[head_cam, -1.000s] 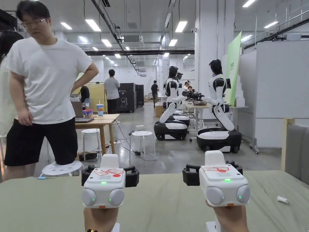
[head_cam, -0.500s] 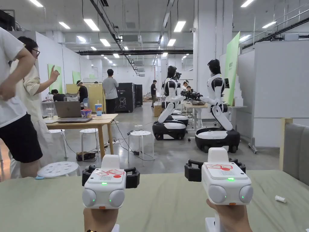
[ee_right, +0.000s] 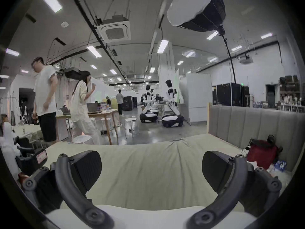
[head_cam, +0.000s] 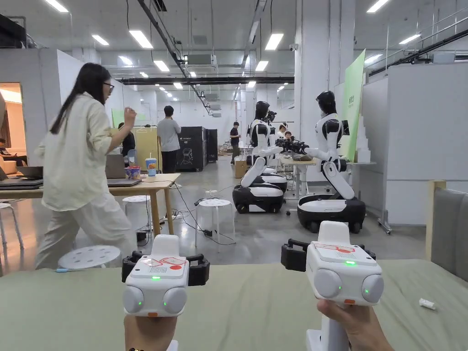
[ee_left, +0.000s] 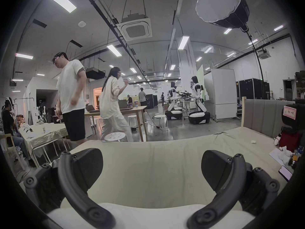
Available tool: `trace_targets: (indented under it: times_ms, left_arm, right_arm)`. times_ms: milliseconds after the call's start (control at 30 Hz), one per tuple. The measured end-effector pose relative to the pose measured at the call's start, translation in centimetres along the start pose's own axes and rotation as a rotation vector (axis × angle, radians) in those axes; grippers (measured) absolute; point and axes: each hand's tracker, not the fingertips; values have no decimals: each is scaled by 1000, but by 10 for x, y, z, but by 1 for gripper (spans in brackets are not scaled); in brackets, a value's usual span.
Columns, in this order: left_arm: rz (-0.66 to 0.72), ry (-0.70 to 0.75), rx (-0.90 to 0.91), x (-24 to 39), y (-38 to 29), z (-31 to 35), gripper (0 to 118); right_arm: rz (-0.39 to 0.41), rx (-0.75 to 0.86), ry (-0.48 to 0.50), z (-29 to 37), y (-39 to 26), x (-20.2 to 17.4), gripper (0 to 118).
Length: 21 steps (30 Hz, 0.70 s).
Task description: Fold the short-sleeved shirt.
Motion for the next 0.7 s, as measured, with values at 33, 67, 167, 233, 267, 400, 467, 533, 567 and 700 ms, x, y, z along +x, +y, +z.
trace_targets:
  times_ms: [33, 67, 167, 233, 267, 400, 467, 533, 567, 700]
  left_arm:
    - [0, 1, -1, 1, 0, 2, 118]
    - [2, 2, -3, 1, 0, 3, 118]
    - [-2, 3, -4, 0, 0, 4, 118]
    - [-6, 5, -3, 0, 0, 4, 118]
    - [-3, 6, -3, -1, 0, 3, 118]
    - [7, 5, -1, 0, 0, 4, 118]
    - [4, 1, -1, 3, 1, 8, 118]
    - [-2, 1, 0, 3, 1, 9, 118]
    - [-5, 1, 1, 2, 1, 8, 118]
    - [2, 5, -4, 0, 0, 8, 118]
  right_arm:
    - [5, 12, -10, 1, -1, -2, 118]
    - [24, 17, -11, 2, 0, -4, 118]
    - [102, 20, -12, 5, -1, -9, 118]
    - [119, 33, 0, 4, -3, -10, 118]
    - [114, 28, 4, 4, -3, -10, 118]
    - [96, 17, 3, -1, -4, -11, 118]
    - [83, 16, -1, -9, -5, -9, 118]
    - [72, -11, 28, -15, -4, -6, 118]
    - [75, -13, 16, -18, -3, -6, 118]
    - [48, -21, -17, -12, -7, -4, 118]
